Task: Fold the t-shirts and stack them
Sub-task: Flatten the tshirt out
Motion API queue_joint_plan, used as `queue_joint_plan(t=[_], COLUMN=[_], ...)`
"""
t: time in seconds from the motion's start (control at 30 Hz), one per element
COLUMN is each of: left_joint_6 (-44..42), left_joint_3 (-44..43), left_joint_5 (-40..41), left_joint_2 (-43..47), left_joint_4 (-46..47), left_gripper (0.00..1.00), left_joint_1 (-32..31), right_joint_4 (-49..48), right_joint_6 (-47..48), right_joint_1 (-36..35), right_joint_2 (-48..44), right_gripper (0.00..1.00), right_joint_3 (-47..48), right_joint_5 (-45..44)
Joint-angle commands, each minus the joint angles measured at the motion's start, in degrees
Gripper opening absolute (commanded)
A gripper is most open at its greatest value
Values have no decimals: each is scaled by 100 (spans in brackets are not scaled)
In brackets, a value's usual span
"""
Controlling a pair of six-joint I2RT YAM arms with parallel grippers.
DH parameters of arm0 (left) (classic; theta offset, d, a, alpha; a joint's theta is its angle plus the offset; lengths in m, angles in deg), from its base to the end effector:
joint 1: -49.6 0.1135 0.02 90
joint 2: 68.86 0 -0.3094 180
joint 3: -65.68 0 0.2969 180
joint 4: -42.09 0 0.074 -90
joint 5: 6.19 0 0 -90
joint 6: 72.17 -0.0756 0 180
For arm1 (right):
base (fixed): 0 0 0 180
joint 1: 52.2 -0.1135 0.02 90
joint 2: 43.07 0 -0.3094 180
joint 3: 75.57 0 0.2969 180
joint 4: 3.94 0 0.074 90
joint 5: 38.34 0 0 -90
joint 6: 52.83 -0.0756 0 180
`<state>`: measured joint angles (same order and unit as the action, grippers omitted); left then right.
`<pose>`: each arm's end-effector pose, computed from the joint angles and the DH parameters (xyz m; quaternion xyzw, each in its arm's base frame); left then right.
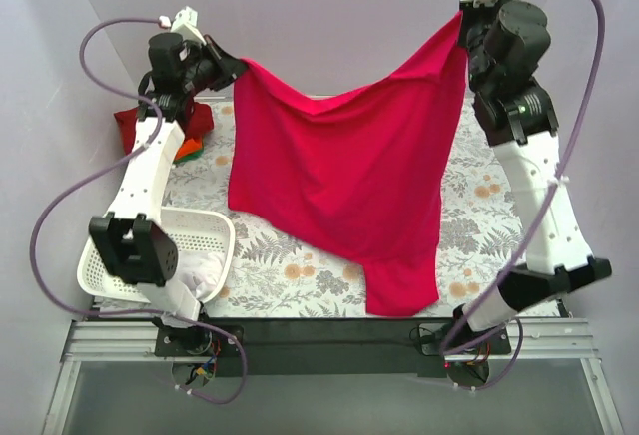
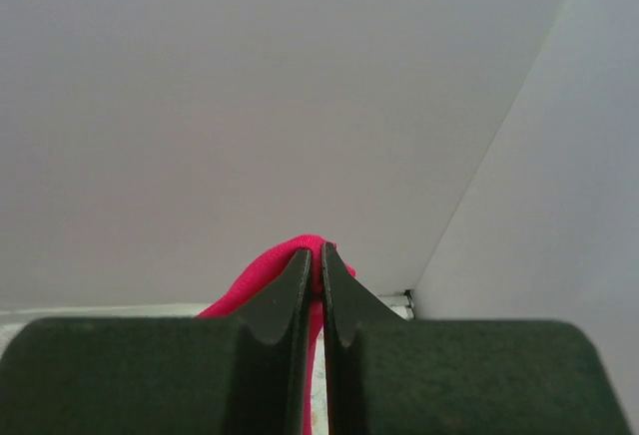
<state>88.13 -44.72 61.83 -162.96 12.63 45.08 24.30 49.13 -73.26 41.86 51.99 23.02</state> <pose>0.4637 -0.0650 0.4726 -0.3182 0.7102 -0.4892 0.3938 0.3369 0.0909 0.6576 0.0186 0.6250 -0.0904 0.7752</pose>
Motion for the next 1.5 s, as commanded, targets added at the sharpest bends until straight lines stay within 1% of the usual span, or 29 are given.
queue_joint_plan(t=[0.0,0.03,0.07,0.1,0.17,0.2,0.23,0.3,0.33,0.37,0.43,0.47,0.53,0.57,0.6,0.67,0.7,0.77,0.8,0.9,0.97,1.03,1.17,1.23,1.27,1.37,1.4,1.43,1.47], left_joint_6=[-34,-25,-25,-8,193,325,439,581,572,564,563,563,520,493,476,475,502,537,494,274,134,63,-60,-43,-26,45,45,36,36], left_joint_3=[-1957,-2409,-2831,-3592,-4011,-4004,-3647,-3023,-2576,-1771,-862,-66,589,1306,1635,2356,3064,3605,4060,4581,5030,5415,5838,5892,5884,5787,5674,5612,5568], left_joint_5=[-517,-640,-719,-833,-1132,-1307,-1448,-1538,-1512,-1459,-1528,-1651,-1792,-1853,-1898,-1916,-1898,-1758,-1618,-1389,-1011,-844,-274,-62,287,624,659,668,686], left_joint_2=[-501,-912,-1108,-1284,-1540,-1532,-1340,-1015,-630,-427,100,242,567,656,822,937,981,1026,1008,947,885,789,587,499,490,525,542,551,569], left_joint_4=[-64,-187,-310,-433,-391,-95,108,660,847,1014,1532,1665,1745,1919,1990,2052,2201,2272,2255,2150,2097,2062,2000,1974,1956,1930,1877,1842,1816], left_gripper=[0,0,0,0,0,0,0,0,0,0,0,0,0,0,0,0,0,0,0,0,0,0,0,0,0,1,5,20,24], left_joint_1=[179,205,257,310,442,677,767,917,935,943,944,952,944,952,952,944,917,795,716,348,127,56,29,21,29,29,21,21,3], right_joint_4=[-603,-603,-603,-638,-787,-892,-1128,-1358,-1437,-1473,-1482,-1473,-1482,-1473,-1473,-1473,-1465,-1403,-1264,-912,-648,-394,107,266,354,328,346,337,337], right_joint_6=[-423,-484,-563,-607,-713,-739,-766,-801,-810,-836,-871,-898,-1003,-1151,-1240,-1608,-1723,-1996,-2049,-2190,-2242,-2286,-2348,-2366,-2383,-2340,-2331,-2313,-2313], right_joint_1=[549,629,795,857,1050,1103,1130,1192,1183,1183,1183,1192,1183,1192,1183,1192,1183,1192,1192,1192,1192,1183,1183,1183,1192,1183,1183,1192,1192], right_joint_2=[304,514,603,665,657,587,360,61,-228,-361,-825,-994,-1563,-1758,-1951,-2505,-2655,-2963,-3034,-3227,-3386,-3517,-3544,-3483,-3439,-3141,-3036,-2808,-2693], right_gripper=[1,1,1,1,1,1,1,1,1,1,1,1,1,1,1,1,1,1,1,1,1,1,1,1,1,1,1,1,1], right_joint_3=[1082,1563,1776,1953,2200,2139,2026,1403,1183,711,103,-596,-1522,-1961,-2992,-3999,-4840,-5601,-6152,-6701,-7027,-7124,-7177,-7213,-7265,-7266,-7196,-7143,-7090], right_joint_5=[490,691,789,877,1141,1203,1255,1422,1475,1484,1484,1476,1537,1581,1616,1660,1686,1713,1704,1468,1248,1195,1247,1239,1099,590,484,291,211])
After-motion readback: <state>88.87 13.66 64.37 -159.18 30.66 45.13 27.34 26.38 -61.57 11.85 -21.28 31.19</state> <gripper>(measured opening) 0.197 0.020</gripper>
